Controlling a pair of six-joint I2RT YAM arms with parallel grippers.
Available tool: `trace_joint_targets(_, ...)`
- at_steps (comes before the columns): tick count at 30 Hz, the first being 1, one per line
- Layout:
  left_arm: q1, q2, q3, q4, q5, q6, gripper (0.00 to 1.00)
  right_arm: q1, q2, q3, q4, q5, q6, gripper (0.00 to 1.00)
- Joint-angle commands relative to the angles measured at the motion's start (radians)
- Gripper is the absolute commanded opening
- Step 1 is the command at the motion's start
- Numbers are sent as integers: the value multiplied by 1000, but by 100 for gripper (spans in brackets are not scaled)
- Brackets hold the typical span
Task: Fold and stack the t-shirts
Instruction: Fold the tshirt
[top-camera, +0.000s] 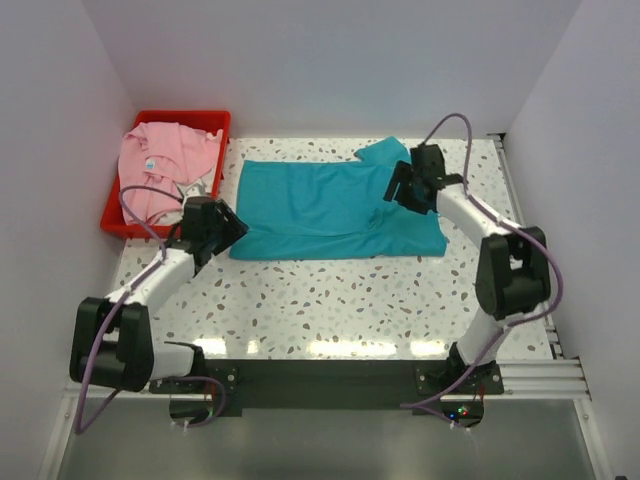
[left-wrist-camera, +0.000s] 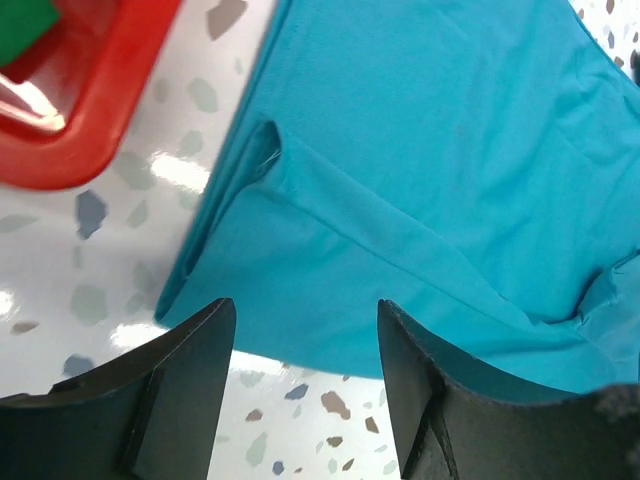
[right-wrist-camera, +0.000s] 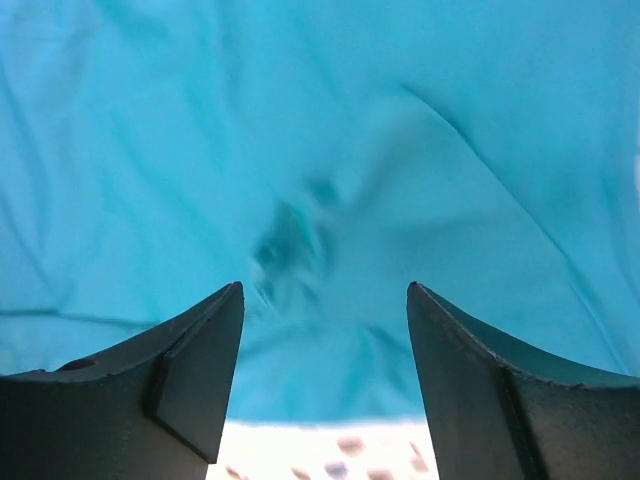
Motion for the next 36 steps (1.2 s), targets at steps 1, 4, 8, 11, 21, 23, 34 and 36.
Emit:
trace_joint_targets(1,2,-95,-52,-81,-114,-39,64,-65,-204,-175,-50,30,49,69)
trace_joint_targets(4,4,-118,-96,-80,-146,-67,59,-117,-337,-316,-52,33,55,67)
trace_joint_targets(8,4,-96,-131,-41,-106,-88,56,-157,-466,-424,-61,62,46,67)
trace_joint_targets(11,4,-73,-141,-5,-95,-91,56,-179,-474,-468,-69,50,49,67)
trace_joint_targets(21,16,10,-168,144,-43,-76,57,-237,-393,-553,16,22,74,68)
trace_joint_targets(23,16,20,-174,149,-48,-77,57,-237,-365,-556,36,13,77,68)
trace_joint_targets(34,16,107,-176,193,-77,-88,51,-271,-261,-562,115,-16,98,49)
trace_joint_targets(36,15,131,-171,201,-77,-88,44,-271,-261,-562,118,-10,95,43)
